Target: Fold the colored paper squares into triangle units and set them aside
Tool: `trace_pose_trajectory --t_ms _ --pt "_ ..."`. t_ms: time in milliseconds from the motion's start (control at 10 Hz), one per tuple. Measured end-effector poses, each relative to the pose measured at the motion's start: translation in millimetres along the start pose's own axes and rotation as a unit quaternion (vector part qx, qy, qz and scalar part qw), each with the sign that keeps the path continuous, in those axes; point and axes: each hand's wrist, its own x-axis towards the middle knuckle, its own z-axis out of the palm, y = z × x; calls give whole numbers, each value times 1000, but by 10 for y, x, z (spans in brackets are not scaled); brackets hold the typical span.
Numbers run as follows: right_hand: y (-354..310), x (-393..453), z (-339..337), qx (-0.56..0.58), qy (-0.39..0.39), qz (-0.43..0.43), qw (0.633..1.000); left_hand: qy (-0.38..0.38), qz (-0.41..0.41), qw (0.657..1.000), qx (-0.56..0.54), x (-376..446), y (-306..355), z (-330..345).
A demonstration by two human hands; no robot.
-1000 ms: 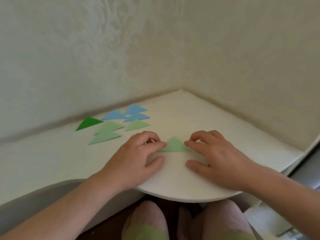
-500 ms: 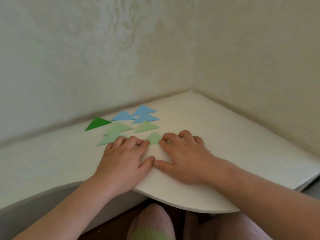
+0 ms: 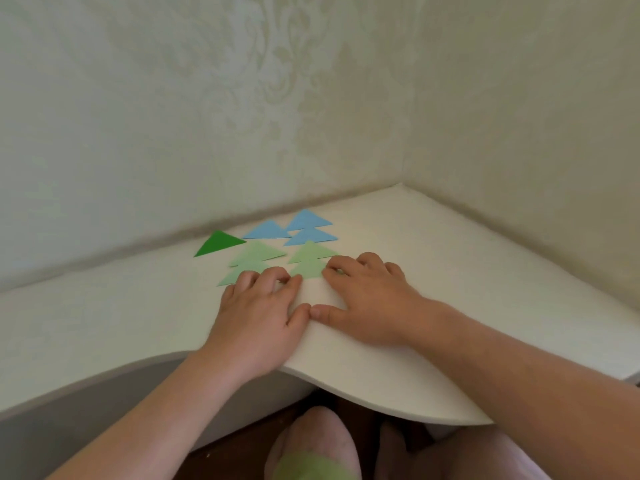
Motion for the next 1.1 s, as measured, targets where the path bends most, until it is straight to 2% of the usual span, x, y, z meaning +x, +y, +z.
trace_pose_trajectory --t_ms 200,500,800,900,1000,1100 --pt "79 -101 -3 14 -26 9 1000 -2 -20 999 -26 -38 -2 -19" --pt "140 -216 -92 -45 -89 19 995 -7 -29 999 -36 -132 -33 -170" --pt "187 -266 16 -9 -72 28 997 -27 4 998 -53 -209 -152 -54" --pt "175 -287 28 -4 -67 34 997 14 26 998 -49 -254 -130 2" --pt "177 -317 24 14 -56 46 997 108 30 989 -97 -240 -174 34" --pt "200 -462 30 24 -50 42 998 191 83 959 -194 -624 43 268"
